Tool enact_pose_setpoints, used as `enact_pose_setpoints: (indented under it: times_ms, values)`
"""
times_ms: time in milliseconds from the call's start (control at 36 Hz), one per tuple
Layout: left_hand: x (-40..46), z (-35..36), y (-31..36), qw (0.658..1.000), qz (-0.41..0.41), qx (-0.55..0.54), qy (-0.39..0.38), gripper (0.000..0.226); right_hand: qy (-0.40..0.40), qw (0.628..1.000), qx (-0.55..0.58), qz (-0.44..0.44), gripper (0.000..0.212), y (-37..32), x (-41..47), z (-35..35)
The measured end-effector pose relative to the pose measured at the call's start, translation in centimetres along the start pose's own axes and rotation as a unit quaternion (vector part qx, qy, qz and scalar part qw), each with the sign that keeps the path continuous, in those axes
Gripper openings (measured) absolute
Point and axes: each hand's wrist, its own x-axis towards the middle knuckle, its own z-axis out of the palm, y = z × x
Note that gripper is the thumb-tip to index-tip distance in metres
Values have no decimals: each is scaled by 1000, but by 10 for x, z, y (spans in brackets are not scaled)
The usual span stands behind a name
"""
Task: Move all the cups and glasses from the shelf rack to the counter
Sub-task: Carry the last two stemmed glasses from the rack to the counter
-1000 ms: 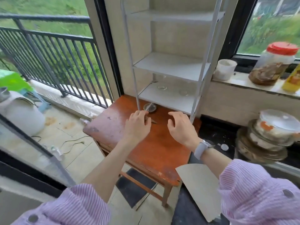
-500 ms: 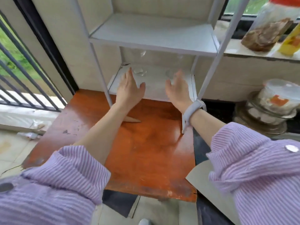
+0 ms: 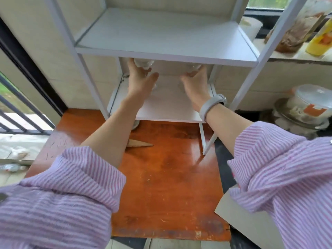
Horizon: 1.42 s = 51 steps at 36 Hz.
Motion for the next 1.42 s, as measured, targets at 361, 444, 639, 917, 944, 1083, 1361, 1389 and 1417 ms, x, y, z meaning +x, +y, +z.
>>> enact_pose_setpoints:
  times_ms: [361, 444, 639, 917, 944, 1083, 1361, 1389, 1417]
  values:
    - [-101, -7, 12, 997, 43, 30, 52, 33, -13, 997, 73, 37, 32, -1, -93, -23]
    - [-145, -12, 14, 999, 23, 12, 42, 29, -29, 998, 52, 14, 25, 4, -131, -48]
    - [-237, 21, 5, 997, -14, 62, -35, 32, -29, 999, 15, 43, 25, 28, -210, -141]
    - [-350, 182, 49, 966, 42, 92, -237, 24, 126, 987, -28, 93, 35, 55, -301, -343]
    - [-368, 204, 56, 959, 49, 90, -264, 25, 147, 985, -29, 91, 34, 57, -312, -370]
    - [-464, 308, 87, 918, 89, 61, -383, 27, 259, 961, -48, 85, 32, 58, -378, -499]
    - [-647, 474, 124, 786, 121, 36, -605, 28, 458, 879, -52, 120, 27, 61, -518, -677]
    - [-663, 488, 127, 773, 131, 39, -620, 29, 486, 863, -58, 121, 28, 60, -529, -691]
    - [-679, 503, 129, 759, 140, 42, -634, 30, 515, 846, -65, 123, 30, 60, -540, -705]
